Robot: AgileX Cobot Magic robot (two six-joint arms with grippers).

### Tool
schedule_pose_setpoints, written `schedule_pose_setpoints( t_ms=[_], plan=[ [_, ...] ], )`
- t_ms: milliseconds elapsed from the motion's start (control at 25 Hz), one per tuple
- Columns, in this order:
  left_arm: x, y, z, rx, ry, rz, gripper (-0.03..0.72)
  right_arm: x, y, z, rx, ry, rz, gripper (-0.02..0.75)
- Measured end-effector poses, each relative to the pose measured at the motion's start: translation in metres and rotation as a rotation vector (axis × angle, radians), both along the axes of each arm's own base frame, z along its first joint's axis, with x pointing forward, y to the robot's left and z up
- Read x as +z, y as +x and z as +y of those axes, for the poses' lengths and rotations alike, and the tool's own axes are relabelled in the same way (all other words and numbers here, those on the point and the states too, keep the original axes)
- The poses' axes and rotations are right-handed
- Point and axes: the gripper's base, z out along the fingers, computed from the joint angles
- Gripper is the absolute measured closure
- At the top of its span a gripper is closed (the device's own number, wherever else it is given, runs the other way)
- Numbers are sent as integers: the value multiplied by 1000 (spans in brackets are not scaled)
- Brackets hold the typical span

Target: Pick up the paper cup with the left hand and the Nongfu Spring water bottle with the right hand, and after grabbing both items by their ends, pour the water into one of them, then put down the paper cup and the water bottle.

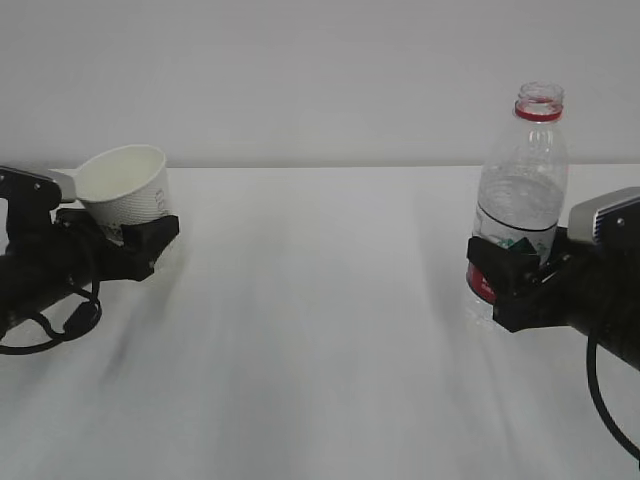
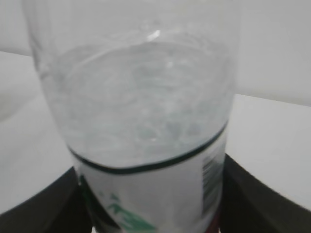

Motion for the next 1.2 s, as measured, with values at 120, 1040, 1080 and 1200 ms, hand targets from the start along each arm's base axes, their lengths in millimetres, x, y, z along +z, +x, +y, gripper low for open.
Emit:
schedule_pose_setpoints(
  t_ms=[120, 1040, 1080, 1200],
  plan=[
    [-1, -3, -6, -68, -27, 24, 121, -1, 0, -1, -8, -2, 11, 244],
    [2, -31, -74, -515, -55, 79, 121, 29, -17, -9, -37, -75, 69, 244],
    [3, -32, -79, -531, -54, 71, 121, 30, -18, -9, -38, -77, 69, 244],
    [7, -33, -95, -580, -55, 48, 122, 33, -21, -10, -43, -87, 81, 245]
  ],
)
